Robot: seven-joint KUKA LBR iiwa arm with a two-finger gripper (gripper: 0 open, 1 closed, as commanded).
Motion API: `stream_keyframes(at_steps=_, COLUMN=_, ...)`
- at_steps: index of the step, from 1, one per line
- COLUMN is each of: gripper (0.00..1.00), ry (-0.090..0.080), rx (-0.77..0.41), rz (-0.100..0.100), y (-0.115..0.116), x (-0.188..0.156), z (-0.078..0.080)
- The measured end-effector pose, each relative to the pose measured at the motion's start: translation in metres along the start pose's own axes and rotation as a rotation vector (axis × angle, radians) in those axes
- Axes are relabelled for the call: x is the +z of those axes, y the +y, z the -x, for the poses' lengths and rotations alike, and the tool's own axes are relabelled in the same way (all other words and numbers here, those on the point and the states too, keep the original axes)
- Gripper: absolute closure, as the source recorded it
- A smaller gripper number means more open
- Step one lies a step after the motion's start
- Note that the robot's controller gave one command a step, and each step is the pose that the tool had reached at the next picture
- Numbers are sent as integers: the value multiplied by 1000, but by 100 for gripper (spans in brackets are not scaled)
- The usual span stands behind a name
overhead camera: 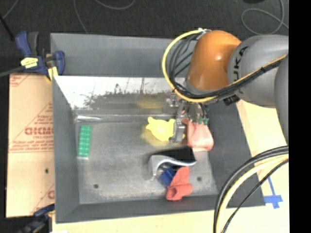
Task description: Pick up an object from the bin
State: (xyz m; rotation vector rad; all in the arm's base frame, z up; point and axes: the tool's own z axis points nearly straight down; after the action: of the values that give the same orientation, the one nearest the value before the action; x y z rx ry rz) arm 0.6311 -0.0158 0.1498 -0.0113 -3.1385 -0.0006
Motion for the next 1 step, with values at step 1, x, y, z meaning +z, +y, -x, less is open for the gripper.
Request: stream_keyframes(at_steps=1, gripper=0, ry=-7, rx=0, rz=0, y=0, x=-5, z=1)
